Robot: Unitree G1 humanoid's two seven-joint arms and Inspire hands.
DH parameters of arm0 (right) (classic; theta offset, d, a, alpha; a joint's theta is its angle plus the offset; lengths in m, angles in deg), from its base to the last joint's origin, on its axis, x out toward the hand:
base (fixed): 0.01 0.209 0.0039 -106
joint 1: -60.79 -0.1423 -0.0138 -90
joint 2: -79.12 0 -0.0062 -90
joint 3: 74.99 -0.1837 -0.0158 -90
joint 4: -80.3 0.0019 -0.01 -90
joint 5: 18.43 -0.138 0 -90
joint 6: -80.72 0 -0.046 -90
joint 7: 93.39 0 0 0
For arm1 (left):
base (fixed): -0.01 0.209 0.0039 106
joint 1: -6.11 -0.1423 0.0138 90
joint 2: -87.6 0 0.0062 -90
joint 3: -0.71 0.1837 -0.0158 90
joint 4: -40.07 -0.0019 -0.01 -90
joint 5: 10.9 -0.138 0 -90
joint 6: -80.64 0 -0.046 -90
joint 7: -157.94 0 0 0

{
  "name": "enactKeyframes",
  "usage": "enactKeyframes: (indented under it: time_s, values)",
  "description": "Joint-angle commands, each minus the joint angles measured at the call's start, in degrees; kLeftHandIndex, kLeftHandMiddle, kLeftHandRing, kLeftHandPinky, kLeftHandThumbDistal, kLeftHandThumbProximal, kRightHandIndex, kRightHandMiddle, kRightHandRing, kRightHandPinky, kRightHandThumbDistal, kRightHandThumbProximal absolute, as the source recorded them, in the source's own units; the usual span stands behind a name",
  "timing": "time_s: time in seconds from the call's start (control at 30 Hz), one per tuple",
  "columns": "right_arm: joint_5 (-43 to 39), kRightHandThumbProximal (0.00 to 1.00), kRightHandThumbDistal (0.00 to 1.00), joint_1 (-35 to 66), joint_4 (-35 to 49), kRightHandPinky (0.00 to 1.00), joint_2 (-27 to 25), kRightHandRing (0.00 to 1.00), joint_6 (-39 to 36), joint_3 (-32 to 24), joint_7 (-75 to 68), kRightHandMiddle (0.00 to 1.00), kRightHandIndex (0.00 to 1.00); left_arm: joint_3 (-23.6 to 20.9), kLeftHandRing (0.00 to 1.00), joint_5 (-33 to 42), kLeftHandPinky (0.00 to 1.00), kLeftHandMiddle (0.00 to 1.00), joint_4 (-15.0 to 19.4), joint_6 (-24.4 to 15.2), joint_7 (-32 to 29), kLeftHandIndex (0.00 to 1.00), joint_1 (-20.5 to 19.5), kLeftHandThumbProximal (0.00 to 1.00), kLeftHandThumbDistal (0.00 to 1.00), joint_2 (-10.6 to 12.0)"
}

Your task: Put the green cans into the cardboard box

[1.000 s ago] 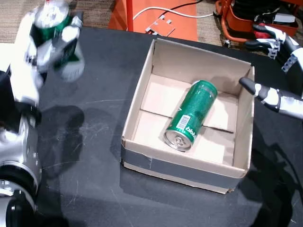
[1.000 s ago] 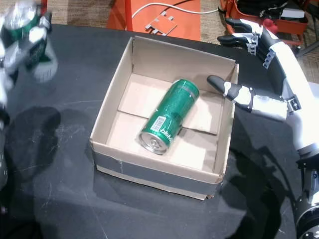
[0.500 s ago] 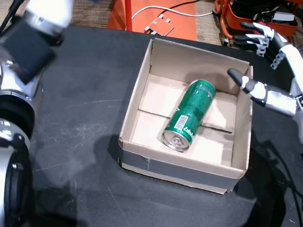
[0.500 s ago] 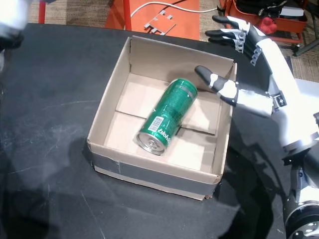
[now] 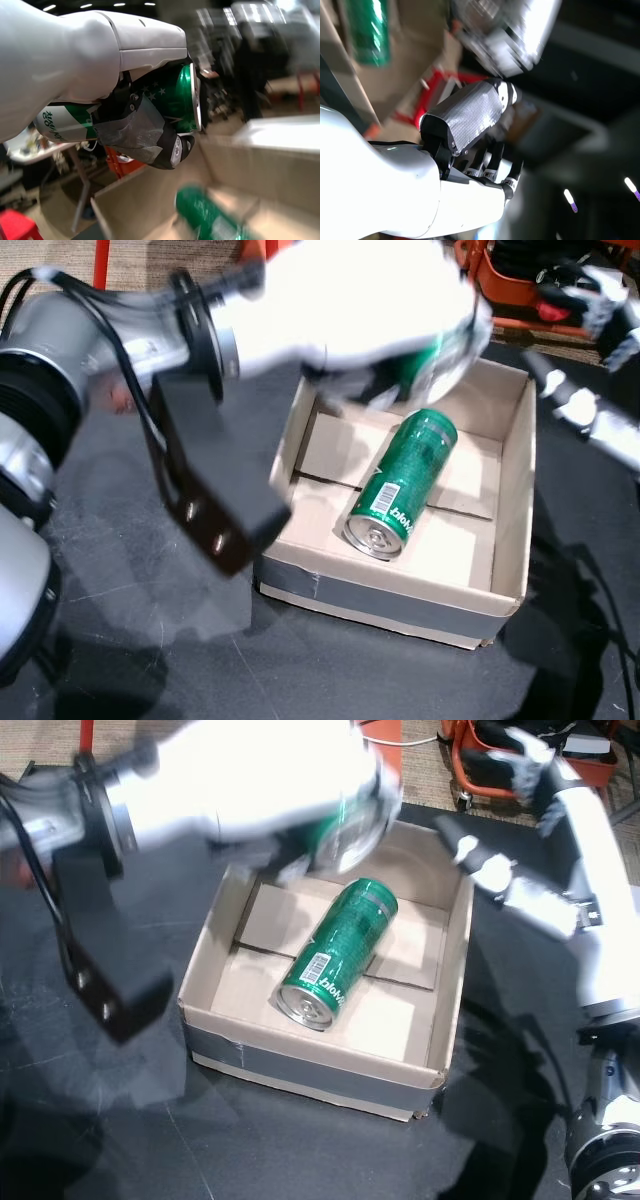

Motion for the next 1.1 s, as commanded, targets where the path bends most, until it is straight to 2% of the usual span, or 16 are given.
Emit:
enactKeyframes:
  time_s: [0.0,0.07,0.13,0.2,0.33,0.4,0.5,0.53,0.57,0.63,0.8,0.83,0.93,1.0,1.03,1.07]
  values:
    - [-3.75,0.57,0.91,1.33,1.29,0.81,-0.83,0.71,-2.97,-3.09,-1.48,0.75,0.86,3.83,0.38,-1.27,0.37,0.36,-1.41,1.95,7.27,0.43,3.86,0.0,0.32,3.04]
    - [-5.77,0.6,0.84,1.61,2.1,0.79,-0.09,0.71,-3.59,-4.01,-0.84,0.75,0.83,5.36,0.37,-0.75,0.38,0.36,-2.75,2.18,8.45,0.41,3.41,0.0,0.31,4.32]
    - [-7.92,0.53,0.77,1.71,2.88,0.78,0.67,0.7,-3.87,-4.65,0.34,0.73,0.82,6.06,0.37,0.5,0.38,0.36,-3.64,2.01,8.92,0.4,2.74,0.0,0.33,5.21]
    - [-9.63,0.56,0.83,1.7,3.37,0.77,1.28,0.69,-4.08,-5.08,1.63,0.71,0.81,7.05,0.38,0.71,0.38,0.35,-4.03,2.45,9.58,0.39,2.15,0.0,0.34,5.88]
    - [-12.76,0.56,0.89,1.52,4.11,0.76,2.09,0.68,-3.93,-5.58,5.28,0.71,0.8,8.95,0.37,1.21,0.38,0.35,-4.58,2.54,10.18,0.39,1.0,0.0,0.39,7.4]
    - [-13.48,0.58,0.91,1.46,4.2,0.75,2.28,0.68,-3.98,-5.77,6.58,0.71,0.8,9.58,0.37,1.59,0.39,0.35,-4.69,2.59,10.53,0.39,0.51,0.0,0.38,7.98]
    - [-14.29,0.55,0.87,1.35,4.29,0.75,2.35,0.69,-4.31,-5.76,8.79,0.71,0.8,10.41,0.37,2.17,0.38,0.33,-4.71,3.14,11.9,0.39,-0.3,0.0,0.38,8.99]
    - [-13.77,0.57,0.9,1.34,4.06,0.75,2.29,0.68,-4.86,-5.7,8.48,0.7,0.78,10.49,0.37,2.54,0.37,0.33,-4.75,3.09,12.02,0.39,-0.49,0.0,0.36,9.24]
    - [-12.84,0.59,0.93,1.37,3.74,0.74,2.2,0.67,-5.39,-5.6,7.62,0.69,0.76,10.46,0.37,2.95,0.37,0.34,-4.79,2.82,11.99,0.39,-0.61,0.0,0.35,9.4]
    - [-12.05,0.59,0.89,1.42,3.56,0.74,2.23,0.67,-5.92,-5.45,6.94,0.69,0.76,10.46,0.38,3.46,0.37,0.34,-4.82,2.26,11.85,0.4,-0.69,0.0,0.32,9.48]
    - [-13.55,0.57,0.89,1.41,4.13,0.73,2.48,0.66,-5.26,-5.45,8.96,0.7,0.76,11.14,0.37,4.01,0.39,0.33,-4.81,0.97,12.91,0.41,-0.89,0.0,0.36,9.14]
    - [-13.41,0.57,0.87,1.41,4.03,0.73,2.43,0.66,-5.44,-5.48,8.91,0.69,0.77,11.28,0.37,4.25,0.4,0.33,-4.8,0.67,13.31,0.41,-1.01,0.0,0.4,9.05]
    - [-12.04,0.58,0.91,1.56,3.68,0.73,2.42,0.66,-5.64,-5.32,7.16,0.68,0.76,11.44,0.37,4.94,0.42,0.33,-4.84,-0.56,13.81,0.42,-1.21,0.0,0.37,8.72]
    - [-11.83,0.56,0.88,1.67,3.81,0.74,2.49,0.66,-5.5,-5.13,6.82,0.68,0.77,11.12,0.38,5.66,0.44,0.34,-4.94,-1.49,12.94,0.44,-1.27,0.0,0.44,8.48]
    - [-12.0,0.57,0.88,1.65,3.86,0.74,2.42,0.67,-5.52,-5.05,7.12,0.68,0.76,10.94,0.39,6.09,0.44,0.35,-4.97,-2.03,12.5,0.44,-1.36,0.0,0.51,8.33]
    - [-12.18,0.58,0.88,1.61,3.87,0.75,2.34,0.67,-5.59,-5.0,7.42,0.69,0.75,10.88,0.39,6.45,0.44,0.36,-4.99,-2.4,12.22,0.44,-1.43,0.0,0.52,8.23]
